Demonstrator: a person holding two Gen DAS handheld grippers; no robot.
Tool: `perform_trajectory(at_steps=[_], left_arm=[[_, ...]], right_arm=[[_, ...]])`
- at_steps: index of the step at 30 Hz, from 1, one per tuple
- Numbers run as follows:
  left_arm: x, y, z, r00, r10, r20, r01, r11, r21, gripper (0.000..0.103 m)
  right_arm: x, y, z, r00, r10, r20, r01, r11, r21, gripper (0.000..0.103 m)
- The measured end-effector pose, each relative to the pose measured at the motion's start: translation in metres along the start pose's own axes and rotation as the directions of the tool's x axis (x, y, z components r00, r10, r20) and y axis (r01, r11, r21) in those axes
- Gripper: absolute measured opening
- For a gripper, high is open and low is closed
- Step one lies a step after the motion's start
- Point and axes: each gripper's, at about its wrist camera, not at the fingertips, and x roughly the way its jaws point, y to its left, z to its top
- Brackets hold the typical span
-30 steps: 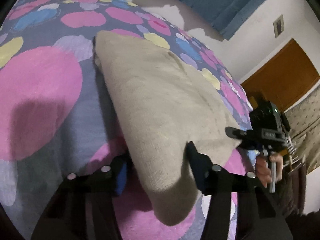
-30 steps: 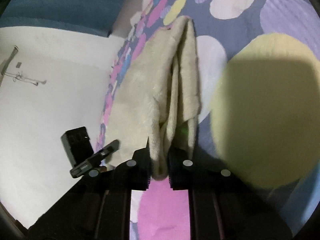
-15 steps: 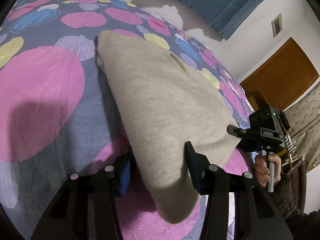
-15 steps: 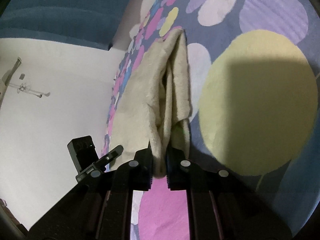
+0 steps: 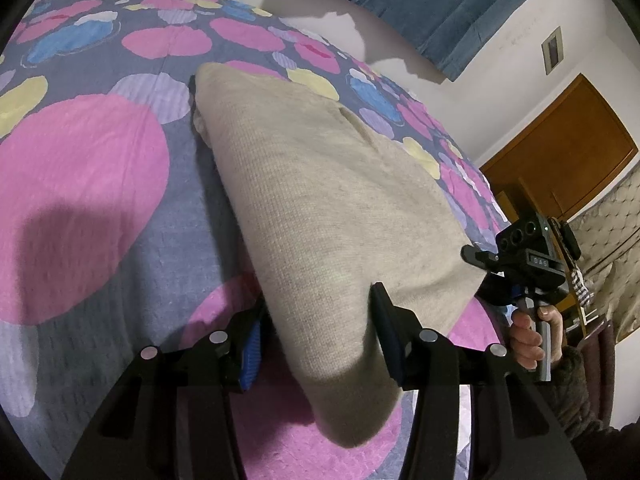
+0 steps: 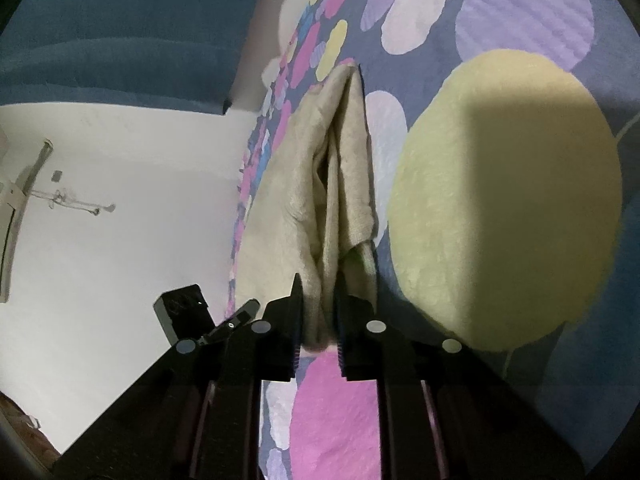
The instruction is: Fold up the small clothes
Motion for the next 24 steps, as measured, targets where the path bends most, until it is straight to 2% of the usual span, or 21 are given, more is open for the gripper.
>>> perform_trajectory(at_steps=[3,7,11,16,20,24], left_arm=[[-0.001,-0.002,-0.001,1.000,0.005,0.005,-0.005,1.000,0.001,0.051],[-0.003,-0.006,-0.003,0.999,0.033,0.019,-0.034,0.999,0.014,0.058],[-0.008,-0.015,-0.008,0.994,0.097,0.048,-0.099,0.994,0.039,0.075],[-0.012,-0.019,-0.012,0.982,0.178,0.056,-0.180,0.983,0.027,0.082],[-0.017,-0.024,-0.016,0.963,0.263,0.057,-0.265,0.964,0.030,0.084],[-0.023,-0.030,-0.021,0.944,0.322,0.076,-0.326,0.944,0.042,0.084]], right_arm=[[-0.002,0.000,0.000,1.000,0.004,0.008,-0.004,1.000,0.005,0.016],[-0.006,-0.002,0.000,0.999,0.023,0.024,-0.024,1.000,0.018,0.022],[-0.011,-0.004,0.001,0.997,0.064,0.044,-0.066,0.997,0.037,0.033],[-0.017,0.001,-0.001,0.995,0.074,0.065,-0.075,0.997,0.027,0.049],[-0.019,0.011,-0.005,0.996,0.032,0.082,-0.031,0.999,-0.009,0.061],[-0.017,0.029,-0.014,0.993,-0.085,0.087,0.093,0.992,-0.089,0.072]])
